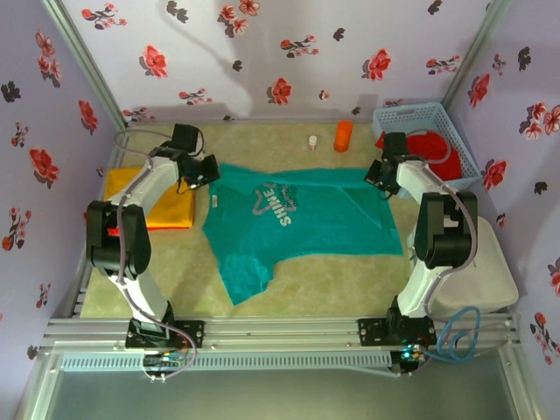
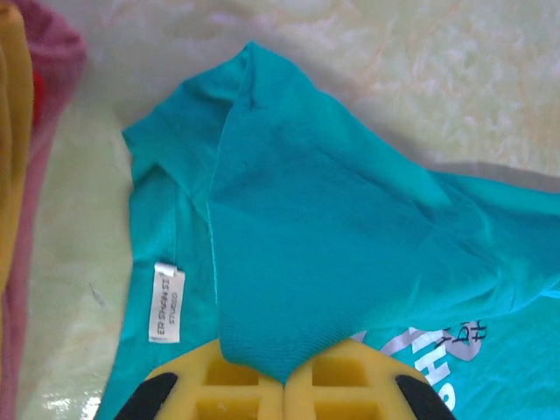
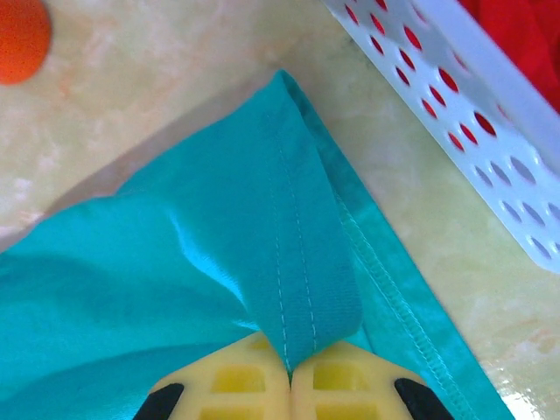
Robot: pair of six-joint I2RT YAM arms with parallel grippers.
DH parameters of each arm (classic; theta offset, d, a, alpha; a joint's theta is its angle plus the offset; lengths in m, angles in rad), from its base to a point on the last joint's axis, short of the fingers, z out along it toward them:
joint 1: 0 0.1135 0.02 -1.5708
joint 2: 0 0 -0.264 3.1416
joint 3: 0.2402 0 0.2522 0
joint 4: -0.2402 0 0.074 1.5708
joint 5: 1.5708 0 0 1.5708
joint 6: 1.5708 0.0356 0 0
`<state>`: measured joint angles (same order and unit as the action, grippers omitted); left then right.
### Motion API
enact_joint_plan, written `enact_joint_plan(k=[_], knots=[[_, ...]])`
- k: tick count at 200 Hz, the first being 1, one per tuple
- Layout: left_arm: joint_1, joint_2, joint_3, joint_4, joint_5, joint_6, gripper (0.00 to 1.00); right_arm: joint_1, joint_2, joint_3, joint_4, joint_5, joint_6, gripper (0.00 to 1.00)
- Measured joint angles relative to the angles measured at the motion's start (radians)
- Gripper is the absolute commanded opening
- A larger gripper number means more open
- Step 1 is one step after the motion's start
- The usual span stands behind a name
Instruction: Fold and stack the t-shirts
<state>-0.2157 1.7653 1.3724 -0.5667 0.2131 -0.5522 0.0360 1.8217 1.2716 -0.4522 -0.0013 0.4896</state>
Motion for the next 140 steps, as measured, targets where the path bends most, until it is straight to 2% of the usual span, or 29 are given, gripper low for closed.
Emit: enact_joint_plan(k=[140], knots=[[-0.02, -0.127, -0.207, 0.014, 0.024, -0.102, 0.0, 0.0, -0.016, -0.102, -0.02, 0.039, 0.009, 0.0]])
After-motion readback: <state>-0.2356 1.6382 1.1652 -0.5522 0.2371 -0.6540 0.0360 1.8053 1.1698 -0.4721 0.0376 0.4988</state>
